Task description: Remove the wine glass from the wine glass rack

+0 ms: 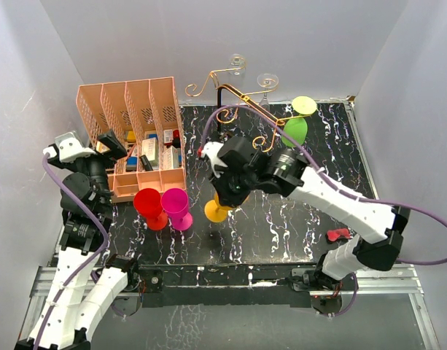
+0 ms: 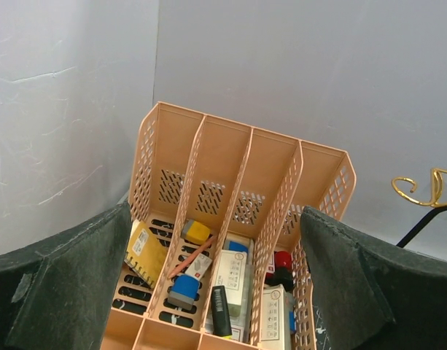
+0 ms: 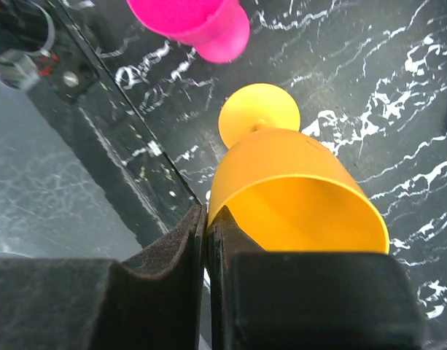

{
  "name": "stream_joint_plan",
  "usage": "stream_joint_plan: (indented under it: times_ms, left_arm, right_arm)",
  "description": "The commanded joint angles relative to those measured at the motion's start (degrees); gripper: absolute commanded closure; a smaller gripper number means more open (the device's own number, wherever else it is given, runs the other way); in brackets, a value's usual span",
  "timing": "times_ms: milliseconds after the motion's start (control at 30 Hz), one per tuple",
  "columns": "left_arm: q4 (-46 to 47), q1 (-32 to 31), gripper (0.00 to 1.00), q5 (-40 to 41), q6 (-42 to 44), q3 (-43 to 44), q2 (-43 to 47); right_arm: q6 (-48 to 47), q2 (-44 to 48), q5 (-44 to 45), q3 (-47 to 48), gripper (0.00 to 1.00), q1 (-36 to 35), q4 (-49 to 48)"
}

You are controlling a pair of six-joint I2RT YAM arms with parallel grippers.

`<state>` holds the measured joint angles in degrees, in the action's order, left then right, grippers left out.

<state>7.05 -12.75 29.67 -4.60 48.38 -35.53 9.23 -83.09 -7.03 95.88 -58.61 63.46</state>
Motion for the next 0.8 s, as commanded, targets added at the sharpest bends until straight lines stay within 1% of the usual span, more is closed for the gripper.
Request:
stream_joint_plan:
  times_ms: [0, 100, 267, 400, 467, 600, 767]
  left_arm:
    - [2.9, -0.8, 0.03, 2.2, 0.2, -0.7, 1.6]
    - [2.7, -1.4, 0.03, 2.4, -0.2, -0.7, 1.7]
    - [3.4, -2.4, 0.03, 4.0, 0.2, -1.8, 2.7]
    - [3.9, -2.7, 0.03, 5.6, 0.8, -2.5, 4.1]
    - [4.4, -2.7, 0.03, 6.3, 1.0, -3.0, 4.5]
    - [4.8, -2.8, 0.03, 7.2, 1.3, -3.3, 5.0]
    - [5.2, -2.7, 0.03, 7.5, 1.5, -3.5, 5.5]
  right_arm:
    - [-1.9, -3.5, 8.7, 3.4, 0.92, -4.5, 3.1]
    - [-3.1, -6.7, 11.5, 4.5, 0.92, -8.0, 2.2]
    - [-8.4, -10.3, 10.9, 3.3, 0.92, -11.5, -2.5]
    - [-14.4, -11.8, 8.7, 0.7, 0.92, -11.8, -7.9]
    - [-17.0, -12.9, 7.3, -0.1, 0.91, -11.8, -8.9]
    - [-20.7, -16.1, 7.3, -0.1, 0.91, -11.8, -7.9]
    - [-21.4, -17.8, 7.9, 0.4, 0.90, -11.8, -7.8]
